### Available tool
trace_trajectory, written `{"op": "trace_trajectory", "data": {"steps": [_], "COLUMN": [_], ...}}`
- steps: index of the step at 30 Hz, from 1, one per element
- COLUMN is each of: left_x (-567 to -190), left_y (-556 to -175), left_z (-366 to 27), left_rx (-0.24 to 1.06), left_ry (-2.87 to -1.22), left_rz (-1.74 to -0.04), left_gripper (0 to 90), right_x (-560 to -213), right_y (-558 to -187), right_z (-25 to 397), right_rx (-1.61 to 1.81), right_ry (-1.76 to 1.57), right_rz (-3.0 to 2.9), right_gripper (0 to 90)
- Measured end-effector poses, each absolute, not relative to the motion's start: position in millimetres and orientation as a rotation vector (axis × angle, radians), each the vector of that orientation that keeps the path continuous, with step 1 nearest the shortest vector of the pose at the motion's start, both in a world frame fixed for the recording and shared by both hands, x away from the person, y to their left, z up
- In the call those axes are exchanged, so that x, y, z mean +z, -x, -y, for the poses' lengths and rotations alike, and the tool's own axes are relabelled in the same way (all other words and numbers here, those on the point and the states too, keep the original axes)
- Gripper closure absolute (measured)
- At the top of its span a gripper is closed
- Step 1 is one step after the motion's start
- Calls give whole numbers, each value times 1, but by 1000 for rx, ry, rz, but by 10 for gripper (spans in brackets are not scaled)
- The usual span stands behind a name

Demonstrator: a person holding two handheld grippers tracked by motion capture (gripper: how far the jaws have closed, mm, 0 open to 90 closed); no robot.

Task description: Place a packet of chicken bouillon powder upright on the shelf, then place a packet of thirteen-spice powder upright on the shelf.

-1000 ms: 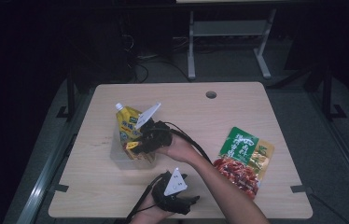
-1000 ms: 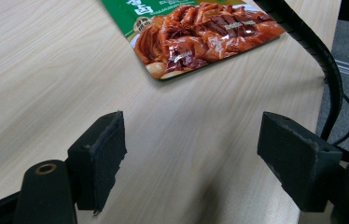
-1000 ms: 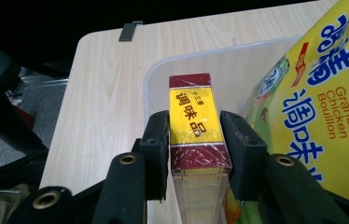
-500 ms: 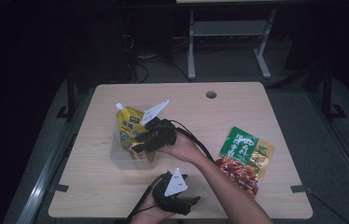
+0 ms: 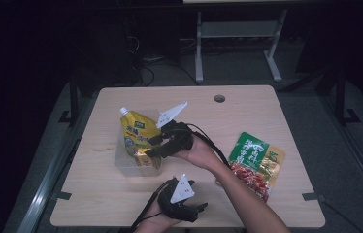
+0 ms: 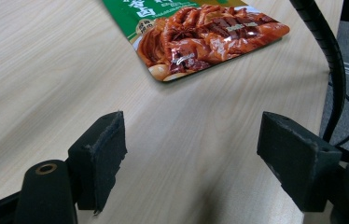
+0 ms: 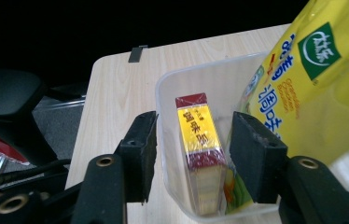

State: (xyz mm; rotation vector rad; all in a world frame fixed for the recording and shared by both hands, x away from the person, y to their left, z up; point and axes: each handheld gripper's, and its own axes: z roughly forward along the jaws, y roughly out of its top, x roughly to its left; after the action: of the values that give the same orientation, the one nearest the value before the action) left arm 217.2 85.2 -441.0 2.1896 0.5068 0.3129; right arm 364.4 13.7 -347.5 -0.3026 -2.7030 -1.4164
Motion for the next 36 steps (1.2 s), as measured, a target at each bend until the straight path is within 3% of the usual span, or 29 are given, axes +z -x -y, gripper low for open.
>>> {"op": "trace_trajectory", "data": {"steps": [36], "left_x": [-436], "left_y": [-226], "left_z": [-87], "left_rx": [300], "left_ry": [-2150], "left_rz": [-511], "left_gripper": [217], "right_x": [-353], "right_y": [-354], "right_z": [107], "right_rx": [-1424], "right_ry": [586], "right_rz": [2704], "right_gripper": [382]}}
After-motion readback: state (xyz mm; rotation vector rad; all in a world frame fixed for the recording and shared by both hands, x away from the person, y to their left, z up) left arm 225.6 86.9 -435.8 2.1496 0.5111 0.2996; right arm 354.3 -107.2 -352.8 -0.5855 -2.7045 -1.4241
